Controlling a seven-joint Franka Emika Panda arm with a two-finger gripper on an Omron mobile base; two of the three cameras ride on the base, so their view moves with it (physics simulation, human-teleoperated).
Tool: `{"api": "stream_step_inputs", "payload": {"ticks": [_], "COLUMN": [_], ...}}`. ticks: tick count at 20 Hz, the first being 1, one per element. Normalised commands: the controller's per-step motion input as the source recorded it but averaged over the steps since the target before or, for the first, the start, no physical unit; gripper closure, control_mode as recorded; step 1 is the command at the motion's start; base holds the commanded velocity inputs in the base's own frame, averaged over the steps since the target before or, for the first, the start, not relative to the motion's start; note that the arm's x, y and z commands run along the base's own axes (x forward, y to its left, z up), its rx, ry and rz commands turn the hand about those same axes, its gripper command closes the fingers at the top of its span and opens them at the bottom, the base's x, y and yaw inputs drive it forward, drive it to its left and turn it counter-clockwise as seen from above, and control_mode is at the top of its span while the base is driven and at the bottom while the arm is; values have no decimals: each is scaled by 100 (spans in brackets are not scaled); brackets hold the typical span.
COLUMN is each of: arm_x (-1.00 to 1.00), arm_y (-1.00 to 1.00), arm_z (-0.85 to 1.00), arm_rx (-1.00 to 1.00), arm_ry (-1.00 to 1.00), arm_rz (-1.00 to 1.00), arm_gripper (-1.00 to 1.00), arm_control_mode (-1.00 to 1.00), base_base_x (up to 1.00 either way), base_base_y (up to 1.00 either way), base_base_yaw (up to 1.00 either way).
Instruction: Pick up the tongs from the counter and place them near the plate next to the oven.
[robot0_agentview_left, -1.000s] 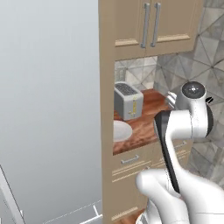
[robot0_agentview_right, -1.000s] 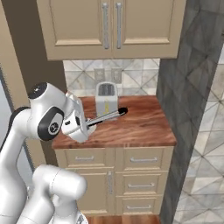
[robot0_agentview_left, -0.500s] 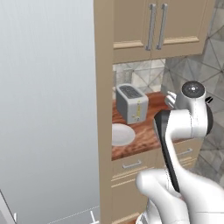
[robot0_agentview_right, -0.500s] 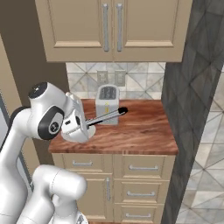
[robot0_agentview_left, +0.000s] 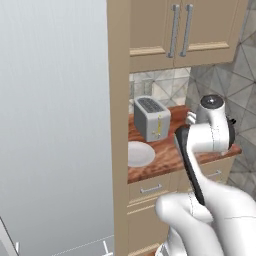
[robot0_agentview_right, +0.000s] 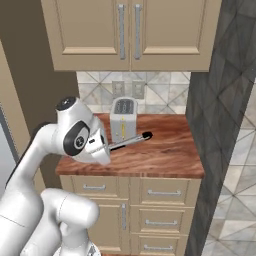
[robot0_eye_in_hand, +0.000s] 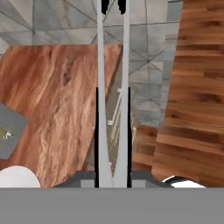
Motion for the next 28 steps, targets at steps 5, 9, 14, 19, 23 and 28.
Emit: {"api": "stream_step_inputs", "payload": {"ticks": [5, 9, 14, 19, 23, 28], "arm_x": [69, 65, 40, 42, 56, 59], "arm_y": [1, 14, -1, -10, 0, 0], "arm_z": [-55, -57, -55, -39, -43, -35], "arm_rx": [0, 0, 1, 10, 7, 5], "arm_ry": [32, 6, -12, -5, 0, 0], "arm_rz": [0, 0, 0, 0, 0, 0], "arm_gripper": [100, 100, 100, 100, 100, 100], "arm_control_mode": [-100, -100, -100, -100, -100, -100], "base_base_x": [0, 0, 0, 0, 0, 0], "base_base_y": [0, 0, 0, 0, 0, 0], "base_base_yaw": [0, 0, 0, 0, 0, 0]}}
